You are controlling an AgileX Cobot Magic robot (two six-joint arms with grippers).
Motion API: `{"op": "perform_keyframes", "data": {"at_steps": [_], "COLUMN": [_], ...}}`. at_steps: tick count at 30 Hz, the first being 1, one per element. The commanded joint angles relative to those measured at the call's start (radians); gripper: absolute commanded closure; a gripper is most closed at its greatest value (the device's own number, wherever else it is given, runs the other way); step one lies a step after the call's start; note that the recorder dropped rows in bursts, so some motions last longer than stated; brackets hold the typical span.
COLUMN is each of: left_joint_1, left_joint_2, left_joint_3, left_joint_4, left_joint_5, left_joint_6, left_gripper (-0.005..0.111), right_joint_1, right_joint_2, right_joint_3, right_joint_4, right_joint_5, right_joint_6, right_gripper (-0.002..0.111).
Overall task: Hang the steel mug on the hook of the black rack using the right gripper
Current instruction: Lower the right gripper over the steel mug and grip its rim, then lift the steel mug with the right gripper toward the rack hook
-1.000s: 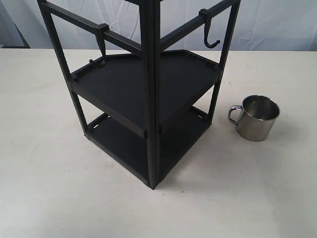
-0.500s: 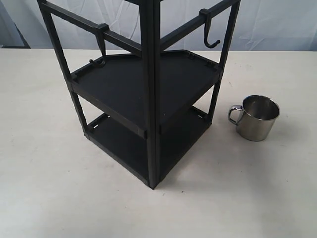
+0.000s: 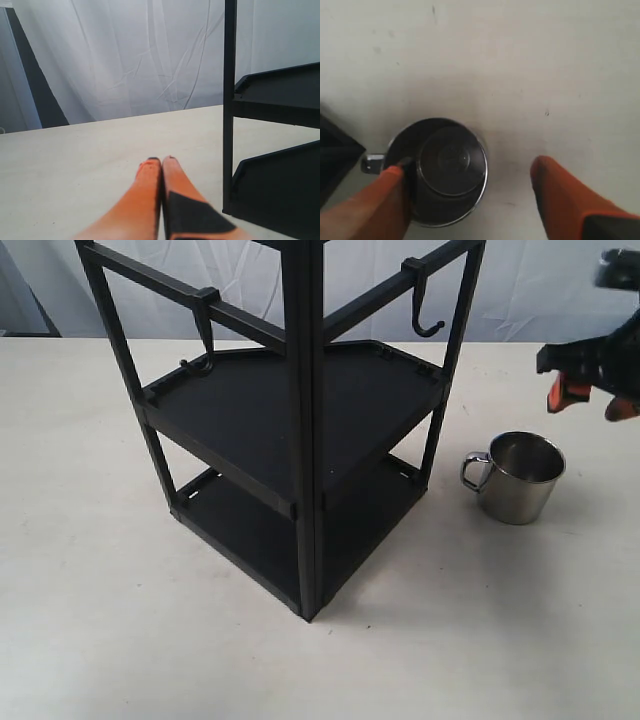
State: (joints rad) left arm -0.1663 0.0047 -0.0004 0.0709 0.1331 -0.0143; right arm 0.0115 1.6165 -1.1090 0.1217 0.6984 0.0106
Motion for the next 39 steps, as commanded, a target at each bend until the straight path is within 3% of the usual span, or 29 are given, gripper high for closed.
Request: {"op": "perform_keyframes", "data": {"at_steps": [1, 7, 10, 12, 17, 22, 26, 29, 31, 39], "left_joint_1": [-0.005, -0.005, -0.005, -0.005, -0.005, -0.005, -0.005, -0.005, -0.005, -0.005], "left_joint_2": [-0.005, -0.005, -0.005, -0.005, -0.005, -0.005, -0.005, -0.005, -0.005, -0.005], "left_joint_3": [0.000, 0.000, 0.000, 0.000, 0.000, 0.000, 0.000, 0.000, 0.000, 0.000], "left_joint_4": [0.001, 0.001, 0.001, 0.001, 0.001, 0.001, 0.001, 0.001, 0.001, 0.001], "left_joint_5": [-0.005, -0.005, -0.005, -0.005, -0.005, -0.005, -0.005, -0.005, -0.005, -0.005], "left_joint_6": [-0.002, -0.002, -0.002, -0.002, -0.002, -0.002, -0.002, -0.002, -0.002, -0.002], "left_gripper": [0.105, 0.105, 0.105, 0.105, 0.105, 0.105, 0.105, 0.105, 0.105, 0.105], "right_joint_1": [-0.001, -0.001, -0.001, -0.001, -0.001, -0.001, -0.001, -0.001, -0.001, -0.003], "right_joint_2": [0.141, 0.273, 0.295, 0.291, 0.236, 0.044, -0.196, -0.321, -0.318, -0.267], "right_joint_3": [-0.026, -0.026, -0.026, -0.024, -0.024, -0.003, 0.083, 0.097, 0.093, 0.075], "right_joint_4": [-0.025, -0.030, -0.027, -0.027, -0.027, -0.023, 0.102, 0.379, 0.502, 0.572], "right_joint_5": [0.038, -0.051, -0.051, -0.033, 0.056, 0.232, 0.321, 0.463, 0.476, 0.459], "right_joint_6": [0.008, 0.010, 0.010, 0.010, 0.013, 0.003, -0.108, -0.359, -0.419, -0.429], "right_gripper": [0.045, 0.050, 0.079, 0.109, 0.109, 0.109, 0.109, 0.109, 0.109, 0.109]}}
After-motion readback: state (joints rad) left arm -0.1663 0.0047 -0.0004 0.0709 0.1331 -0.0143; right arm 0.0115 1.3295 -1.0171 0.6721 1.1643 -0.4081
